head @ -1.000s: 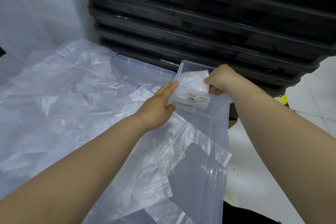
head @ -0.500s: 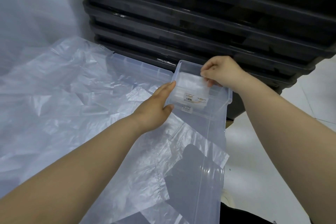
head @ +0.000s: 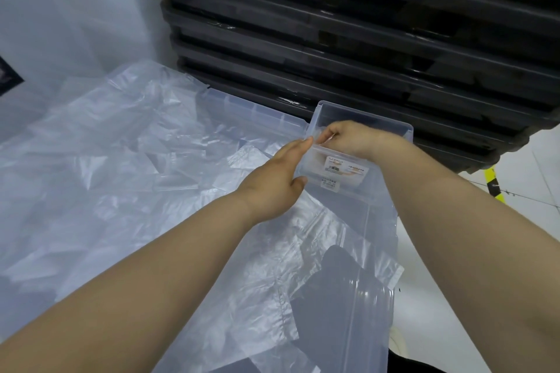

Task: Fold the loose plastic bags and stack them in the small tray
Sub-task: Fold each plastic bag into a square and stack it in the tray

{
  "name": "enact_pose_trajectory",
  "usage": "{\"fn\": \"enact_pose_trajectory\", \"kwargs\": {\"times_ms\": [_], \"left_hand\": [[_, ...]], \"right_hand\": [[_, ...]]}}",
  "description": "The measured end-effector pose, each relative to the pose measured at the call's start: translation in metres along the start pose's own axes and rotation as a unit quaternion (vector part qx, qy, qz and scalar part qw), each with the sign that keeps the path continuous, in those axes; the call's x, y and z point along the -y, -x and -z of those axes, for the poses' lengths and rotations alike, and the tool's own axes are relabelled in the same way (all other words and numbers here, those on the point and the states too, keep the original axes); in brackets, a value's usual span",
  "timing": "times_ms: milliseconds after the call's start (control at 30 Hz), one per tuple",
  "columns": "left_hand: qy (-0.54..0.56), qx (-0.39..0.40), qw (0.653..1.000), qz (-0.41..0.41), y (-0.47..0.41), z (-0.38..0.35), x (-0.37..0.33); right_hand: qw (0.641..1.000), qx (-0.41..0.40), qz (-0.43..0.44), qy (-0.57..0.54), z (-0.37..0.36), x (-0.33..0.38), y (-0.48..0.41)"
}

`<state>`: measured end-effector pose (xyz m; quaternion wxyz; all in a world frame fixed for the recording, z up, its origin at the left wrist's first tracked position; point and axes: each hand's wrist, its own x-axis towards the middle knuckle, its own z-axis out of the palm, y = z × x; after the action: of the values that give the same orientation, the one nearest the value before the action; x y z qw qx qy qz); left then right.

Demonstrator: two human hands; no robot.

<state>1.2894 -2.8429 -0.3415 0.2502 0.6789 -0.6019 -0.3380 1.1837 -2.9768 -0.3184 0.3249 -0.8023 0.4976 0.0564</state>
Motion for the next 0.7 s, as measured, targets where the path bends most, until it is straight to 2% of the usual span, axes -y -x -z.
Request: {"fn": "enact_pose_trajectory", "kwargs": {"times_ms": [67,133,200,233,333,400,500,567,633,700], "left_hand": [[0.000,-0.002,1.000,-0.001,0.000,0.000,0.000],[-0.001,-0.003,1.000,-0.001,0.000,0.000,-0.001],[-0.005,-0.004,1.000,-0.002,0.000,0.000,-0.001],[-0.005,-0.002,1.000,-0.001,0.000,0.000,-0.002],[-0.008,0.003,1.000,0.003,0.006,0.001,-0.004],[-0.022,0.002,1.000,0.004,0.017,0.003,-0.002],[-0.100,0.009,0.995,0.006,0.046,0.011,0.009],[-0.188,0.051,0.981,0.022,0.074,0.018,0.022],[-0.268,0.124,0.954,0.055,0.106,0.025,0.037],[-0.320,0.181,0.924,0.101,0.137,0.030,0.050]], "right_hand": [[0.997,-0.054,0.018,-0.055,0.003,0.001,0.005],[0.983,-0.145,0.039,-0.102,0.007,0.000,0.017],[0.970,-0.220,0.049,-0.094,0.010,-0.005,0.033],[0.970,-0.225,0.055,-0.075,0.009,-0.008,0.042],[0.986,-0.145,0.079,-0.010,-0.003,-0.017,0.065],[0.987,-0.132,0.084,0.037,-0.011,-0.021,0.071],[0.952,-0.256,0.131,0.107,-0.020,-0.019,0.079],[0.922,-0.326,0.176,0.112,-0.032,-0.012,0.084],[0.911,-0.334,0.216,0.107,-0.051,0.000,0.093],[0.908,-0.290,0.268,0.141,-0.074,0.012,0.100]]}}
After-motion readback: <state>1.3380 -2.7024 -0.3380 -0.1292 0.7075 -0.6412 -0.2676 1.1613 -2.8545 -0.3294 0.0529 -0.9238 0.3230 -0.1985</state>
